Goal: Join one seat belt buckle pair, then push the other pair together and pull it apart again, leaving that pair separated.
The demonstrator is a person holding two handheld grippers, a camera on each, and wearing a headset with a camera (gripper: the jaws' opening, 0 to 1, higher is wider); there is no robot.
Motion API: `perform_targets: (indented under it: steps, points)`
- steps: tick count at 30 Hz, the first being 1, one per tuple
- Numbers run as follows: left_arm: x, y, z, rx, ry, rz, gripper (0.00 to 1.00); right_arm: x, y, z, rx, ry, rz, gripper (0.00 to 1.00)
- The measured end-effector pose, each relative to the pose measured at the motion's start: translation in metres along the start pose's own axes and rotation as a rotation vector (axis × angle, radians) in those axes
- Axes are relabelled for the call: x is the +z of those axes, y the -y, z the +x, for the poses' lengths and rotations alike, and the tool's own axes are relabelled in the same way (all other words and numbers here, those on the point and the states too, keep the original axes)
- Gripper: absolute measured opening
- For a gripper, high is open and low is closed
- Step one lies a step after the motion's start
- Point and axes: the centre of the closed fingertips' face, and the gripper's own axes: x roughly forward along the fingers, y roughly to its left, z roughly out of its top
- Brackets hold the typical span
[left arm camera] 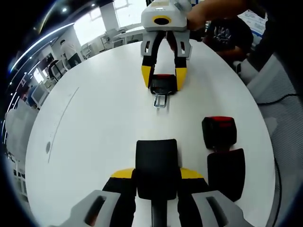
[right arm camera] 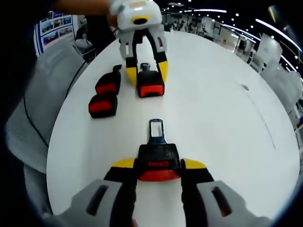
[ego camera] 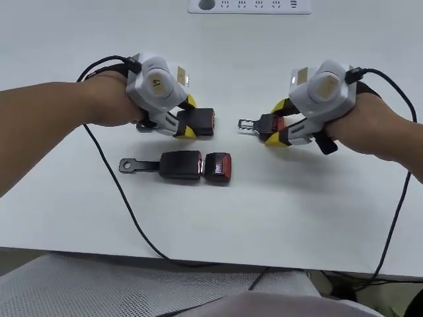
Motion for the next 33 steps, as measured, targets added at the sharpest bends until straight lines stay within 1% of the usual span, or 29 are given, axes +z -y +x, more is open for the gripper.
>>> perform_targets:
  steps: [2, 6, 12, 13, 14, 17, 18, 23, 24, 25, 26, 27, 28, 29, 30, 31, 33]
  points:
    - [0.0, 0.0, 0.0, 0.003, 0.004, -0.005, 0.33, -0.008, 0.0, -0.006, -0.004, -0.003, 0.025, 0.37]
    - [0.0, 0.002, -0.001, 0.009, 0.006, -0.013, 0.33, -0.024, -0.003, -0.017, 0.0, -0.017, 0.031, 0.37]
    - [0.001, 0.004, -0.003, 0.013, 0.012, -0.005, 0.33, -0.043, -0.003, -0.03, -0.009, -0.012, 0.056, 0.37]
    - [0.001, 0.004, -0.003, 0.014, 0.014, -0.005, 0.33, -0.043, -0.003, -0.031, -0.009, -0.006, 0.045, 0.37]
    - [0.001, 0.004, -0.003, 0.015, 0.015, -0.004, 0.34, -0.046, -0.002, -0.033, -0.007, -0.011, 0.057, 0.37]
    - [0.002, 0.004, -0.003, 0.015, 0.011, -0.008, 0.34, -0.048, -0.002, -0.035, -0.01, -0.024, 0.057, 0.37]
    - [0.002, 0.004, -0.003, 0.014, 0.003, -0.009, 0.34, -0.049, -0.002, -0.037, -0.013, -0.03, 0.06, 0.37]
    - [0.002, 0.003, -0.003, 0.008, -0.006, -0.014, 0.34, -0.05, 0.0, -0.038, -0.024, -0.044, 0.073, 0.39]
    - [0.002, 0.003, -0.003, 0.009, -0.006, -0.015, 0.34, -0.051, 0.002, -0.038, -0.039, -0.055, 0.076, 0.42]
    - [0.002, 0.003, -0.003, 0.012, -0.009, -0.015, 0.34, -0.053, 0.011, -0.04, -0.094, -0.07, 0.129, 0.5]
    - [0.002, 0.003, -0.002, 0.016, -0.015, -0.014, 0.34, -0.054, 0.019, -0.042, -0.131, -0.077, 0.131, 0.56]
    - [0.002, 0.002, -0.002, 0.02, -0.021, -0.022, 0.34, -0.055, 0.02, -0.042, -0.134, -0.085, 0.143, 0.6]
    - [0.003, 0.002, -0.002, 0.026, -0.027, -0.022, 0.34, -0.054, 0.019, -0.041, -0.117, -0.086, 0.145, 0.61]
    - [0.003, 0.001, -0.002, 0.03, -0.031, -0.025, 0.34, -0.054, 0.017, -0.041, -0.107, -0.088, 0.144, 0.6]
    - [0.002, 0.0, -0.002, 0.034, -0.034, -0.019, 0.34, -0.054, 0.016, -0.04, -0.109, -0.09, 0.138, 0.6]
    - [0.002, -0.001, -0.002, 0.039, -0.038, -0.017, 0.35, -0.052, 0.017, -0.041, -0.114, -0.097, 0.117, 0.6]
    - [-0.003, 0.001, -0.003, 0.038, -0.065, -0.043, 0.39, -0.051, 0.014, -0.041, -0.114, -0.116, 0.104, 0.59]
